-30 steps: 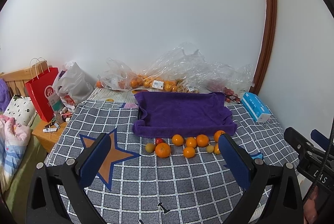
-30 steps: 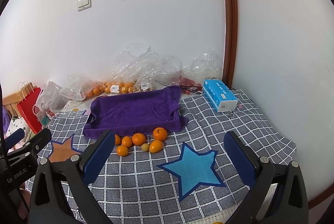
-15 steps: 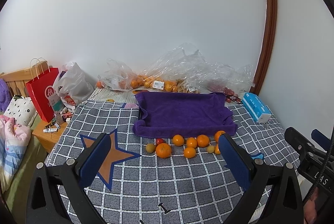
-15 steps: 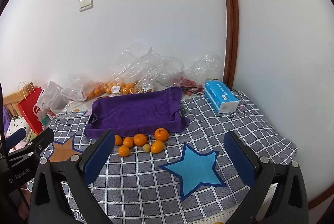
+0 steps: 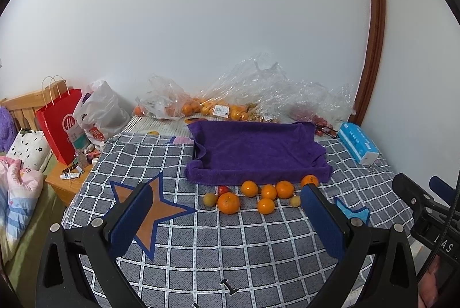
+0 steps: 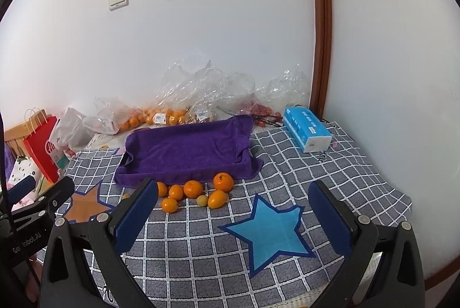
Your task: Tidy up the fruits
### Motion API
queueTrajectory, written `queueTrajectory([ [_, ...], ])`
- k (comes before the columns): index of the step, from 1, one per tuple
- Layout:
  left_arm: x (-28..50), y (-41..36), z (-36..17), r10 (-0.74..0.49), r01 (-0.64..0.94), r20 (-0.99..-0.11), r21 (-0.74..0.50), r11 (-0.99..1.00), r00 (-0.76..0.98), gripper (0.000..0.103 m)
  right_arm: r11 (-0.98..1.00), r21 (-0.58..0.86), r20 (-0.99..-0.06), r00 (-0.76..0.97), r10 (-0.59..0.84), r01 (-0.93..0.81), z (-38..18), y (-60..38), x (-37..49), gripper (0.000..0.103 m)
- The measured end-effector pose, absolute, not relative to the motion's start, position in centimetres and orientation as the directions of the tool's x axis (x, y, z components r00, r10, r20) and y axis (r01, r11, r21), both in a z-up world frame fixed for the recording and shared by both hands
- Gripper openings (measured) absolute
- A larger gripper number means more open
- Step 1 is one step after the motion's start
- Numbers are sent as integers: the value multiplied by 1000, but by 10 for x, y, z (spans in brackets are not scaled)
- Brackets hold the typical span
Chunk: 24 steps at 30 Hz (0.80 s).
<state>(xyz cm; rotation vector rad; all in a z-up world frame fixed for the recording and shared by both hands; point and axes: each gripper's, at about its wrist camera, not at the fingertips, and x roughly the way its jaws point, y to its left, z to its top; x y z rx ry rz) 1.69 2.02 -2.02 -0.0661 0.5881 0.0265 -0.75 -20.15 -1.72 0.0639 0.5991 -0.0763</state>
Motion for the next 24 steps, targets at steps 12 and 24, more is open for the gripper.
queueTrajectory([
  [12, 45, 42, -64, 29, -94, -628, -71, 993, 778, 103, 995, 32, -633, 772, -53, 95, -54, -201, 27, 102],
  [24, 78, 74, -112, 77, -171, -710, -62, 983, 700, 103, 991, 47, -669, 740, -63, 127, -89, -213, 57, 102],
])
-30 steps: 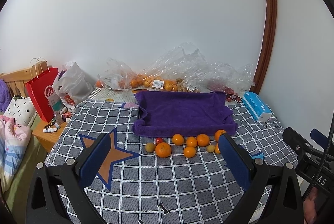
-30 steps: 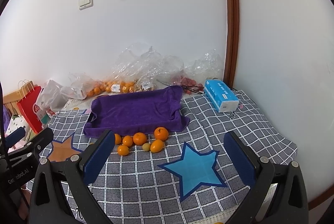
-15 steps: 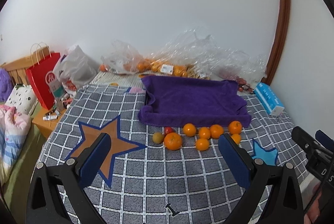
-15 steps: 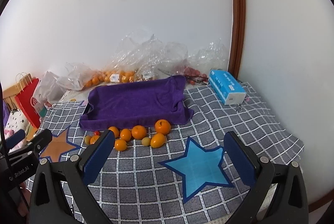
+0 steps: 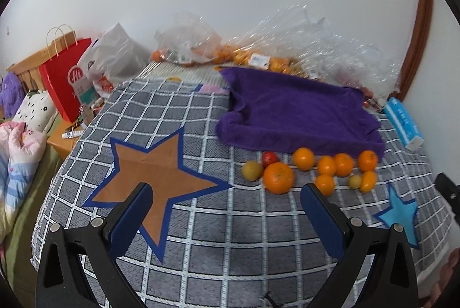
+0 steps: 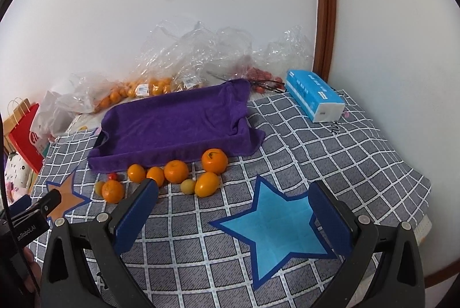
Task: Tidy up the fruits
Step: 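Reach the right gripper to the large orange and close on it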
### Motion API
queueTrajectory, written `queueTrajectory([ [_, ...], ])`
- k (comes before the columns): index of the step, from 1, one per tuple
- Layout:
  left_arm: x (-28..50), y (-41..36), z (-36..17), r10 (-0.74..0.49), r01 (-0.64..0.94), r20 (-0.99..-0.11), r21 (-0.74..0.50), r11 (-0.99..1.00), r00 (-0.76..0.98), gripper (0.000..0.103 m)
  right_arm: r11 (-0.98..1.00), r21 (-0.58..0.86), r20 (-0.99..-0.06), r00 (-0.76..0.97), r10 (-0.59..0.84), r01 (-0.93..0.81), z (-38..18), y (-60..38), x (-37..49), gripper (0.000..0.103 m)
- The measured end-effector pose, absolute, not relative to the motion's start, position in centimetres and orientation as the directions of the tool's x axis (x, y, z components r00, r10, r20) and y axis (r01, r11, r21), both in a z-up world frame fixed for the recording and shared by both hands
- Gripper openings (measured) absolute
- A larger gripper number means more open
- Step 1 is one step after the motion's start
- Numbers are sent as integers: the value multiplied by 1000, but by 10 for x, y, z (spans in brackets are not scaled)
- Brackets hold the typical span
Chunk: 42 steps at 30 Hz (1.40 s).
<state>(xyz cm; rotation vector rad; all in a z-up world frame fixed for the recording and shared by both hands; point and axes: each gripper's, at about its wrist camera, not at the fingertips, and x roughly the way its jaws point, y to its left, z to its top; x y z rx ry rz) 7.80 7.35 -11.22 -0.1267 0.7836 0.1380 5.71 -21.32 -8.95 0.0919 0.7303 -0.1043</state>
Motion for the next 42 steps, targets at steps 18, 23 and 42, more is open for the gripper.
queueTrajectory([
  [18, 117, 94, -171, 13, -139, -794, -90, 986, 608, 85, 998, 63, -730, 683, 32, 20, -155, -213, 105, 84],
  [23, 121, 94, -175, 27, -123, -793, -61, 991, 609, 85, 997, 74, -762, 645, 58, -3, -173, -203, 125, 68],
  [42, 131, 87, -185, -70, -47, -763, -131, 990, 643, 85, 984, 171, -785, 596, 169, -54, -189, -225, 142, 31],
])
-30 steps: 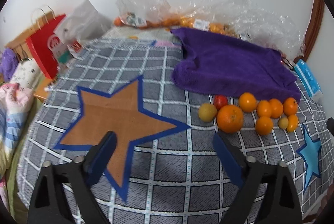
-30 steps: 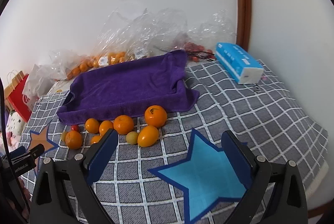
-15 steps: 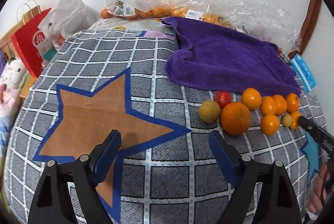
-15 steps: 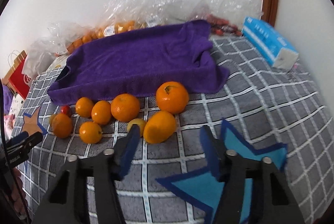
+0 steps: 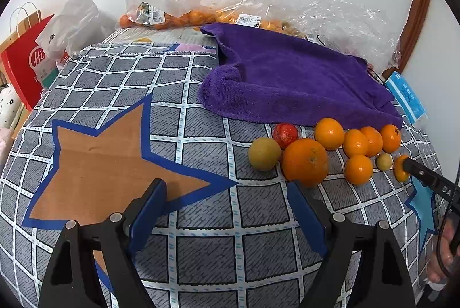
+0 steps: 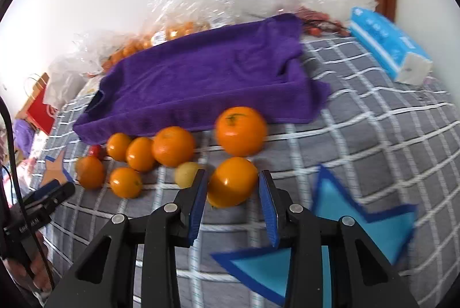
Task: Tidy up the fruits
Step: 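Reach the right gripper to the large orange and close on it, then grasp the small yellow-green fruit with the left gripper while the right gripper holds the orange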
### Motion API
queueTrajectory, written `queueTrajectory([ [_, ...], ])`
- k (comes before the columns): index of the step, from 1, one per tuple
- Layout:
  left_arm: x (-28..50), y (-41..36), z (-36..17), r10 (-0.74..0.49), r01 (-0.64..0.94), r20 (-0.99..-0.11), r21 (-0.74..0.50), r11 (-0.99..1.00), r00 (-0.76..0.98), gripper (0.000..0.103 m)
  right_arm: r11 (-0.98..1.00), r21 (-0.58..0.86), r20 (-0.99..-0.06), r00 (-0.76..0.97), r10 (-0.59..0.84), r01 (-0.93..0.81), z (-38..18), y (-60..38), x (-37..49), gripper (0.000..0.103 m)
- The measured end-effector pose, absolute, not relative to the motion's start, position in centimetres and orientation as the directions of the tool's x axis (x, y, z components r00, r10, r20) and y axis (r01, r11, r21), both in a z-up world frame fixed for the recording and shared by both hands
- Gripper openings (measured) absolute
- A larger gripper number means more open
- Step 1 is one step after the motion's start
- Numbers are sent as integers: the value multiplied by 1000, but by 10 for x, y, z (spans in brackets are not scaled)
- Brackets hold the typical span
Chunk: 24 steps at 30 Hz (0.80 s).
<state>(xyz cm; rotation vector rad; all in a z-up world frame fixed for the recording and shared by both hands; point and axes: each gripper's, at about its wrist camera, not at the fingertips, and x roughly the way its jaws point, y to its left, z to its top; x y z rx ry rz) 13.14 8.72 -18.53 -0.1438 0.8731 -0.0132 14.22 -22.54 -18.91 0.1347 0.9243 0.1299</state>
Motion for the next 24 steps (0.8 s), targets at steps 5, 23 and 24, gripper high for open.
queueTrajectory([
  [5, 132, 86, -188, -66, -42, -758, -122, 992, 649, 85, 983, 159, -798, 575, 181, -88, -183, -234, 132, 32],
  [23, 133, 80, -191, -55, -25, -774, -91, 996, 631, 90, 993, 116, -778, 620, 100, -14, -203, -220, 149, 41],
  [24, 132, 81, -191, -63, -25, -771, -102, 995, 634, 89, 994, 113, -774, 625, 96, -13, -201, -219, 149, 40],
])
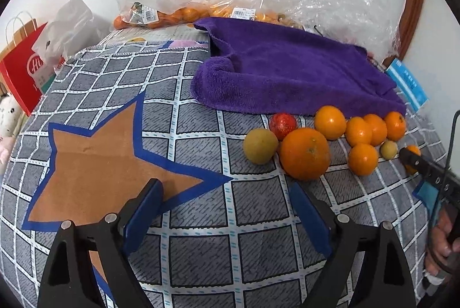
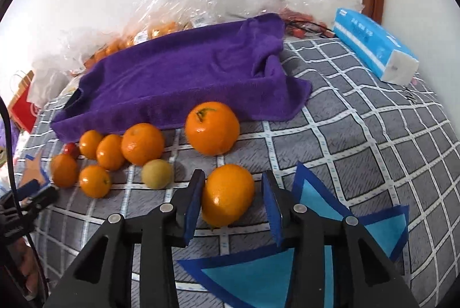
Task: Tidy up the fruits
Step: 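Grasp the small yellow-green fruit with the left gripper while the right gripper holds the orange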
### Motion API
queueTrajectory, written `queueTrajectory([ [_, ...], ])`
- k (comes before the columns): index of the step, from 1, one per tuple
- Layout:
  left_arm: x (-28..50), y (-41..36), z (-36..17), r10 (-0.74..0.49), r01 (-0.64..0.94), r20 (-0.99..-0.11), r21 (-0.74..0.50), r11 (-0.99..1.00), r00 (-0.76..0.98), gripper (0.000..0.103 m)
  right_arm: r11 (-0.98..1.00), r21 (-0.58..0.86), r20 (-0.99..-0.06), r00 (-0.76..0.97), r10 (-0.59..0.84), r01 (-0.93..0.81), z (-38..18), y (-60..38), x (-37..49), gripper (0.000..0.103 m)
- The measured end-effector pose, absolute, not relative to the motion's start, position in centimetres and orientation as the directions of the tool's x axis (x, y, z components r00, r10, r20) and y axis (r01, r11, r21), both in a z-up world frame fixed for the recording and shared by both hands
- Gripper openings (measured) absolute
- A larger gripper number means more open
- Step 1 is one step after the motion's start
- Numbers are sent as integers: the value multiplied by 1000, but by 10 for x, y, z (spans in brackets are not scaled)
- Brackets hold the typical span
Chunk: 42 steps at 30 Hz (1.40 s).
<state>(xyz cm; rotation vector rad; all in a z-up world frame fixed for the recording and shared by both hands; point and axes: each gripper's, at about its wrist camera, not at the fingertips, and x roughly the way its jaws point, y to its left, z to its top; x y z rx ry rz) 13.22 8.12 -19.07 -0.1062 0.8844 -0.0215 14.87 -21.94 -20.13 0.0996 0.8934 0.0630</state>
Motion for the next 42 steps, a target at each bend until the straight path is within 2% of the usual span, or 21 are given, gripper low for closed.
queueTrajectory([
  [4, 130, 88, -190, -61, -52, -763, -123, 991, 643, 76, 993, 120, -778, 620, 104, -15, -201, -220, 151, 41],
  [6, 130, 88, -189, -40, -69, -763, -110, 992, 645, 63, 993, 115, -778, 620, 100, -16, -201, -219, 151, 41],
  [8, 129, 89, -188, -47, -64, -758, -116, 991, 651, 59, 994, 112, -779, 619, 99, -17, -202, -219, 150, 41],
  [15, 139, 85, -175, -45, 6, -774, -53, 999, 632, 58, 994, 99, -781, 614, 111, -53, -202, -214, 150, 41],
  [21, 155, 83, -185, -126, 87, -807, -92, 992, 578, 58, 993, 101, -781, 615, 113, -54, -201, -213, 149, 41],
  [32, 170, 67, -189, -126, 142, -774, -48, 989, 621, 55, 995, 86, -783, 615, 98, -49, -201, -214, 149, 38],
  [34, 172, 64, -189, -124, 146, -772, -42, 988, 623, 50, 995, 78, -784, 613, 97, -57, -201, -213, 149, 38],
  [35, 172, 63, -188, -142, 159, -770, -53, 986, 622, 42, 996, 74, -785, 612, 95, -60, -201, -212, 148, 38],
  [37, 172, 63, -188, -141, 159, -770, -51, 986, 623, 36, 996, 63, -787, 611, 90, -65, -201, -211, 148, 38],
  [38, 172, 63, -188, -159, 173, -768, -64, 983, 621, 28, 996, 60, -787, 610, 88, -66, -202, -210, 148, 39],
  [42, 171, 67, -188, -202, 186, -761, -109, 977, 616, 26, 994, 78, -785, 610, 106, -72, -201, -213, 147, 39],
])
